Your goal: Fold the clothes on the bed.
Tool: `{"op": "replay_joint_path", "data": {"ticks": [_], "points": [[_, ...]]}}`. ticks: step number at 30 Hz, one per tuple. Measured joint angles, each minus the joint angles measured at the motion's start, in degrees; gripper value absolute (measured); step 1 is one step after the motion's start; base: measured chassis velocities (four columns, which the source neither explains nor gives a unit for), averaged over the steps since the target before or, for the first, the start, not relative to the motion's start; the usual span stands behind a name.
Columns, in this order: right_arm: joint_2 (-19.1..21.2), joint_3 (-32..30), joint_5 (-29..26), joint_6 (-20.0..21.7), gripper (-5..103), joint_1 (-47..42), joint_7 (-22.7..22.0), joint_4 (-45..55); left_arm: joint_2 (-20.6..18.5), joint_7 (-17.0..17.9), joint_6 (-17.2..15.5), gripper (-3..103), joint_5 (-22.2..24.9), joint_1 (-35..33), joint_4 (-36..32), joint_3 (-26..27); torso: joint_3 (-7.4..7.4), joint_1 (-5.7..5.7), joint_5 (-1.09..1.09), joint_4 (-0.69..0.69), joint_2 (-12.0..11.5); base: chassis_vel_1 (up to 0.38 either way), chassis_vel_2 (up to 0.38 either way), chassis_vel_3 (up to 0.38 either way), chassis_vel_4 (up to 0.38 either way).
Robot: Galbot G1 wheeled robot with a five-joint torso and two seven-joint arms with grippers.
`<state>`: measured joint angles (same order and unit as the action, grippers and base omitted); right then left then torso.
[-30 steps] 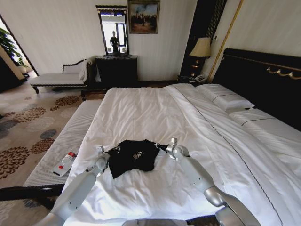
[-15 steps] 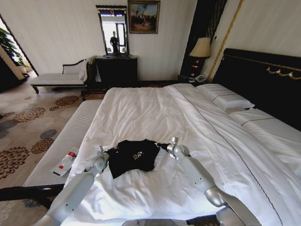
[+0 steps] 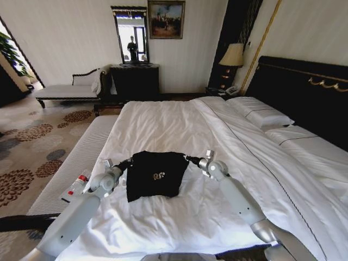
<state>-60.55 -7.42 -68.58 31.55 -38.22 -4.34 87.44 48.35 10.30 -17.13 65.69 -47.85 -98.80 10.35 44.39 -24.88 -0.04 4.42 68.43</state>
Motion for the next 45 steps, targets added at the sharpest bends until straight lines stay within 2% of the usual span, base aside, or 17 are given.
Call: {"op": "replay_joint_path", "data": {"ticks": [3, 4, 7, 10, 14, 15, 19, 21, 25, 29, 38, 43, 45], "points": [[4.06, 0.77, -3.72, -0.01, 1, 2.47, -3.68, 7.28, -3.15, 0.21, -0.09, 2, -0.15, 4.35, -5.0, -1.14, 0.0, 0.0, 0.01, -0.01, 0.0, 0.0, 0.0, 0.0, 0.0], [4.06, 0.77, -3.72, -0.01, 1, 2.47, -3.68, 7.28, -3.15, 0.21, -0.09, 2, -0.15, 4.35, -5.0, -1.14, 0.0, 0.0, 0.01, -0.01, 0.0, 0.0, 0.0, 0.0, 0.0], [8.05, 0.69, -7.21, 0.03, 1, 5.5, -5.59, 12.56, -5.96, 0.27, -0.1, 2, -0.18, 8.19, -7.7, -3.08, 0.0, 0.01, 0.0, -0.01, 0.0, 0.0, 0.0, 0.0, 0.0], [10.24, 0.7, -9.12, 0.05, 1, 7.98, -6.68, 14.28, -7.23, 0.27, -0.1, 2, 0.15, 10.69, -7.82, -3.98, -0.01, 0.02, 0.03, 0.0, 0.0, 0.0, 0.0, 0.0, 0.0], [14.34, 0.88, -13.08, 0.27, 1, 15.0, -7.77, 15.68, -9.63, 1.01, -0.82, 2, 3.75, 19.5, -6.36, -7.18, 0.01, 0.0, 0.0, -0.02, 0.0, 0.0, 0.0, 0.0, 0.0], [14.34, 0.88, -13.08, 0.27, 1, 15.0, -7.77, 15.68, -9.63, 1.01, -0.82, 2, 3.75, 19.5, -6.36, -7.18, 0.01, 0.0, 0.0, -0.02, 0.0, 0.0, 0.0, 0.0, 0.0], [18.06, 0.95, -17.21, 0.31, 1, 21.94, -9.25, 16.92, -11.43, 3.11, -2.67, 2, 8.48, 30.61, -6.76, -10.27, 0.0, 0.0, 0.04, 0.01, 0.0, 0.0, 0.0, 0.0, 0.0], [18.58, 1.07, -18.12, 0.32, 1, 23.38, -10.03, 17.41, -11.82, 3.7, -3.17, 2, 9.06, 32.59, -7.03, -10.94, 0.0, 0.01, 0.02, 0.01, 0.0, 0.0, 0.0, 0.0, 0.0], [19.79, 1.99, -23.71, 0.71, 1, 29.57, -13.92, 19.56, -13.64, 5.02, -4.39, 2, 12.81, 39.44, -9.02, -12.01, 0.0, 0.01, 0.0, 0.0, 0.0, 0.0, 0.0, 0.0, 0.0], [20.81, 3.32, -27.18, 0.76, 1, 33.81, -15.76, 19.18, -15.15, 5.05, -4.73, 2, 14.57, 42.67, -9.78, -11.96, 0.0, 0.01, -0.01, -0.02, 0.0, 0.0, 0.0, 0.0, 0.0], [22.33, 3.32, -31.9, 0.74, 1, 37.21, -17.17, 18.08, -19.58, 4.93, -4.78, 2, 18.5, 43.6, -11.54, -9.64, 0.0, 0.0, 0.01, -0.01, 0.0, 0.0, 0.0, 0.0, 0.0], [23.12, 3.05, -32.92, 0.55, 1, 36.95, -17.63, 19.92, -20.71, 5.8, -4.78, 2, 19.02, 39.58, -14.49, -6.71, -0.01, 0.01, -0.02, -0.02, 0.0, 0.0, 0.0, 0.0, 0.0], [23.5, 2.45, -33.88, 0.27, 1, 35.81, -18.69, 22.66, -22.77, 5.9, -4.8, 2, 19.23, 35.18, -17.58, -3.01, -0.01, 0.0, 0.02, 0.02, 0.0, 0.0, 0.0, 0.0, 0.0]]}}
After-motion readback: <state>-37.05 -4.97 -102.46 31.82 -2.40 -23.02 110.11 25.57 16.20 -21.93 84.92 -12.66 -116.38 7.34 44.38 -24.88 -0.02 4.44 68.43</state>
